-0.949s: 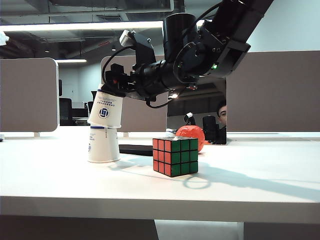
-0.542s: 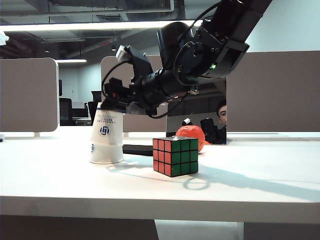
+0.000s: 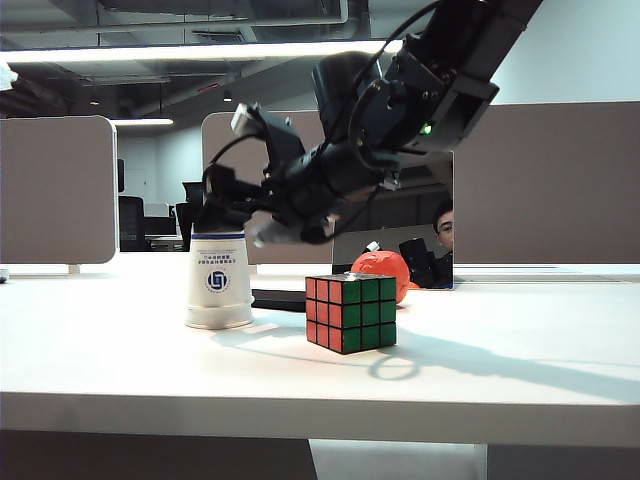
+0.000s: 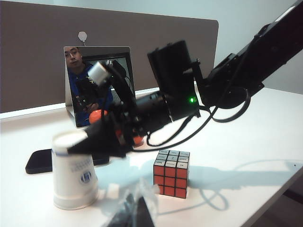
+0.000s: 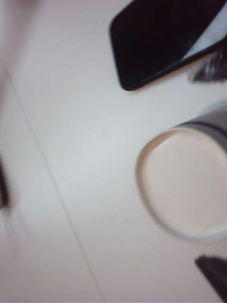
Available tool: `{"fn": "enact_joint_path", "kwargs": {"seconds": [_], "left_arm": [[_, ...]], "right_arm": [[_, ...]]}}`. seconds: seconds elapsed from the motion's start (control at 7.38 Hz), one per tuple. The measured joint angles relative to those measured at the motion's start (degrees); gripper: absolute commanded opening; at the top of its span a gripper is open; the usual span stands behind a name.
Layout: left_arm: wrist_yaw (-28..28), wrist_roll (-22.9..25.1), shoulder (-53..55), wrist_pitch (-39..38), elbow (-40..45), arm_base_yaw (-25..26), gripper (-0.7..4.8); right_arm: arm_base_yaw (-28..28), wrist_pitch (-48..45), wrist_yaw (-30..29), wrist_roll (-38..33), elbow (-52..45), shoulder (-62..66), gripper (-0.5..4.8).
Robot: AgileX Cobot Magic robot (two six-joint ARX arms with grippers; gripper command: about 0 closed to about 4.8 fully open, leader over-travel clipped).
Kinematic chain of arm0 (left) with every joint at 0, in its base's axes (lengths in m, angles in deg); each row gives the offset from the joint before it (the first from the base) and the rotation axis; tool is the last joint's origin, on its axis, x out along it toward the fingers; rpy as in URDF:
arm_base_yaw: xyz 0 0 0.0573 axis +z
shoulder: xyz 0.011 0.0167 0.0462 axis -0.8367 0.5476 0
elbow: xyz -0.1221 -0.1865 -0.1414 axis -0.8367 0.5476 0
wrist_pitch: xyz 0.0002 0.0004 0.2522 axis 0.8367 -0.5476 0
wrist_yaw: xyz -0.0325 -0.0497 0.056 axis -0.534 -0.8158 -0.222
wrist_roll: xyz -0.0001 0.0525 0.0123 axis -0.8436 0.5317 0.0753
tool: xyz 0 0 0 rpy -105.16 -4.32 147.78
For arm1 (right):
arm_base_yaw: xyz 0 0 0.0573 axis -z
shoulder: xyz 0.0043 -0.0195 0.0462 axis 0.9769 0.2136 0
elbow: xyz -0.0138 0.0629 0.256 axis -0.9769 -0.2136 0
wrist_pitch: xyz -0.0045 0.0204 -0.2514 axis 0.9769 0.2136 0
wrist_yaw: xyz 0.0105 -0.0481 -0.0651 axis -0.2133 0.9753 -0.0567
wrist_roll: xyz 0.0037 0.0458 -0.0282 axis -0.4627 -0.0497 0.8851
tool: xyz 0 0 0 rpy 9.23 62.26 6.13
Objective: Carefully pick up the cup on the right and stack it on top of the cup on the left.
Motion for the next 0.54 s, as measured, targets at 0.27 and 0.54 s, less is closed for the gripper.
{"fn": "enact_joint_path", "kwargs": {"seconds": [0.27,0.54], "left_arm": [[0.0,0.0,0.0,0.0,0.0,0.0,-0.05],[0.0,0.0,0.0,0.0,0.0,0.0,-0.05]], "right_arm": [[-0.04,0.63,-1.29,0.0,-0.09,0.24,4.79],[-0.04,0.55,-1.31,0.0,-0.11,0.22,4.79]]}}
